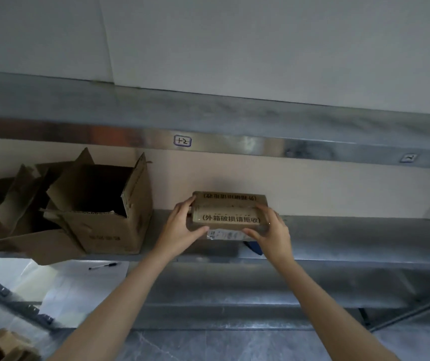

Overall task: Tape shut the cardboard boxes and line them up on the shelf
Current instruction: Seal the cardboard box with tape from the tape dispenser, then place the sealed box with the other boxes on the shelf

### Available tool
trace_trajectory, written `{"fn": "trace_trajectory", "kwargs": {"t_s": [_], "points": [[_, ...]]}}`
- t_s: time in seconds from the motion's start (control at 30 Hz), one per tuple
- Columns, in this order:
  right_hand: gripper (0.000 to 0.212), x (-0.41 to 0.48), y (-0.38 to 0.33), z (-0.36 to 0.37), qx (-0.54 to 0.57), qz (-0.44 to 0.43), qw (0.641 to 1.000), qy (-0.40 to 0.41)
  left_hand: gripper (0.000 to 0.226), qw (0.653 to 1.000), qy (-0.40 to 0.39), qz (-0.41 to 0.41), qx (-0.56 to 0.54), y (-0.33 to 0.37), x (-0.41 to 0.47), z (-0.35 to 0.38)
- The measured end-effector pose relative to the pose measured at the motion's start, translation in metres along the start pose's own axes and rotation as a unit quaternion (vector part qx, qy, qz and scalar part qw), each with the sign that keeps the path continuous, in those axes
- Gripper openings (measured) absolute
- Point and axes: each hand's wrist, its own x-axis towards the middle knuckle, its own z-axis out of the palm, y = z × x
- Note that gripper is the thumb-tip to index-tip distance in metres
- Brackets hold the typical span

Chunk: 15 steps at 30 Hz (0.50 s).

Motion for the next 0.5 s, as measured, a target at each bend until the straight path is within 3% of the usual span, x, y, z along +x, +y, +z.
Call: {"fn": "trace_trajectory", "kwargs": {"t_s": [0.2,0.5], "points": [[0.063,0.004,0.019,-0.071,-0.012,0.012,0.997,0.077,0.087,0.993,-0.052,0.086,0.066,0.052,0.030,0.022],[0.062,-0.011,0.088,-0.206,-0.057,0.040,0.985,0.156,0.077,0.939,-0.019,0.237,0.250,0.147,0.061,0.116]]}}
